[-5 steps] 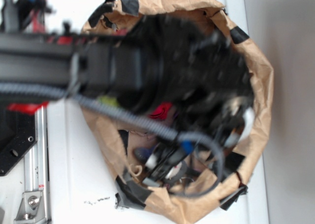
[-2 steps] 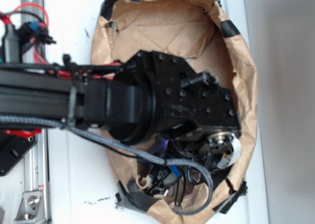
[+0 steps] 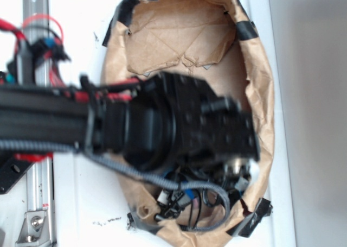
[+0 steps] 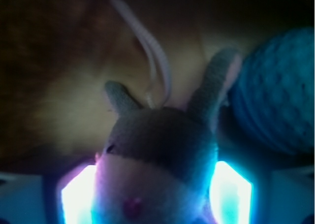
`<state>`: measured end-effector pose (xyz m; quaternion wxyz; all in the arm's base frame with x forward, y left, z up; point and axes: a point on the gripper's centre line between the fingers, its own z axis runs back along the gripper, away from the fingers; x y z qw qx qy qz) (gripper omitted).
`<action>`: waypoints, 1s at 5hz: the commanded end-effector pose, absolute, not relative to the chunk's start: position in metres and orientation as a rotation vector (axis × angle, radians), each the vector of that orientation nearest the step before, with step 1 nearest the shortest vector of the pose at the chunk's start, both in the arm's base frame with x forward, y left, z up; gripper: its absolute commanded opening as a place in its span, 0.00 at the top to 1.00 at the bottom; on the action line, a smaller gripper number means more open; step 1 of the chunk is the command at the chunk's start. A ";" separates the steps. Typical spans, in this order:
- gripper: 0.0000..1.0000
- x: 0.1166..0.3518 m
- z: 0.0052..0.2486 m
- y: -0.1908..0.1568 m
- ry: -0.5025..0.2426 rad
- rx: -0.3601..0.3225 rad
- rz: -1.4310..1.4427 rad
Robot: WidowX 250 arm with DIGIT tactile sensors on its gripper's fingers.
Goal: Grab the gray animal.
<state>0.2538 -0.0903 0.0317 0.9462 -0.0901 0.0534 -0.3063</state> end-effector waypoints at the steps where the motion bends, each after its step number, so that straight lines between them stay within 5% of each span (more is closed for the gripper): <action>1: 1.00 0.286 0.069 -0.051 -0.007 -0.030 -0.414; 3: 1.00 0.296 0.166 -0.006 -0.236 0.061 -0.199; 5: 1.00 0.281 0.196 -0.007 -0.177 -0.008 -0.022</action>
